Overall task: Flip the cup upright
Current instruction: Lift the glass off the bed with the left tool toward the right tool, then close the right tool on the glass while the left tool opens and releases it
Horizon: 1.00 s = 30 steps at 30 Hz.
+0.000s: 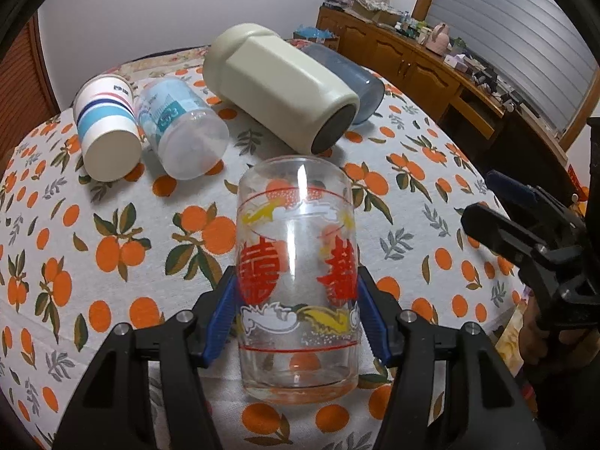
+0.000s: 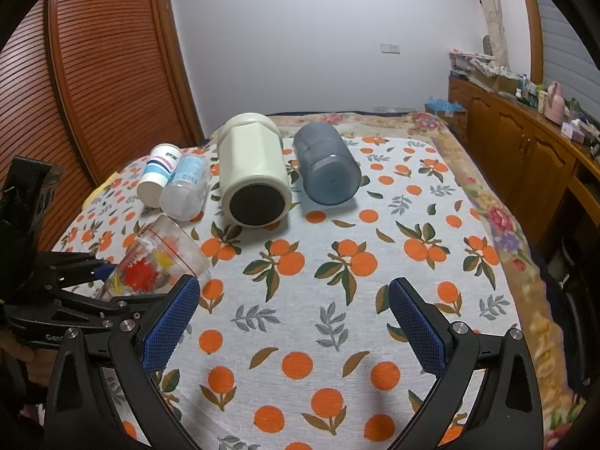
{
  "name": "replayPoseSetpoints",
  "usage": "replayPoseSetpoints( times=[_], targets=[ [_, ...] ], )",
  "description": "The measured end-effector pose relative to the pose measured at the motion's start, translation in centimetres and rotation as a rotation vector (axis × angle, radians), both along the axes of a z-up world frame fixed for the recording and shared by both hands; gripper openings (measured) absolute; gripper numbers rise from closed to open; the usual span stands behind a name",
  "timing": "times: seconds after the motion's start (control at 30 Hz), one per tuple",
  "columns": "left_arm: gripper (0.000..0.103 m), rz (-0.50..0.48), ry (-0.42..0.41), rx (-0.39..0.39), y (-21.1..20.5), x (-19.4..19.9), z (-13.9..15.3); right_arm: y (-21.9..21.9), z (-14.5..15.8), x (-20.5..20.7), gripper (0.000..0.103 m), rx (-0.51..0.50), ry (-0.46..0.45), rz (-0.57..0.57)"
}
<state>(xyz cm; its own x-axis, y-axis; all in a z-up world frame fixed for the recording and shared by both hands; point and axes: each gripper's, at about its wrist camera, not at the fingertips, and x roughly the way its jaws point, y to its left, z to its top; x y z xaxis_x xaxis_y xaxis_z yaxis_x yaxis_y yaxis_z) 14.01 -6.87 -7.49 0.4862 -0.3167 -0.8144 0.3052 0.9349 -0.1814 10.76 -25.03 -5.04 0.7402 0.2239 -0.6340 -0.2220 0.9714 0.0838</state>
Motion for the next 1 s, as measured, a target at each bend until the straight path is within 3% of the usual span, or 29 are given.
replayPoseSetpoints(
  times=[0.3, 0.53, 1.0],
  targets=[
    [0.065, 0.026, -0.080, -0.018, 0.8, -0.9, 2.6, 0.5, 0.1, -0.2, 0.102, 0.003, 0.002, 0.010],
    [0.071, 0.081, -0.228, 0.036, 2.0, -3.1, 5.1, 2.4, 0.9, -0.8, 0.102, 0.006, 0.007, 0.040],
    [0.071, 0.194, -0.293, 0.040, 6.8, -5.9, 5.7, 8.0, 0.0, -0.1, 0.101, 0.042, 0.091, 0.133]
  ],
)
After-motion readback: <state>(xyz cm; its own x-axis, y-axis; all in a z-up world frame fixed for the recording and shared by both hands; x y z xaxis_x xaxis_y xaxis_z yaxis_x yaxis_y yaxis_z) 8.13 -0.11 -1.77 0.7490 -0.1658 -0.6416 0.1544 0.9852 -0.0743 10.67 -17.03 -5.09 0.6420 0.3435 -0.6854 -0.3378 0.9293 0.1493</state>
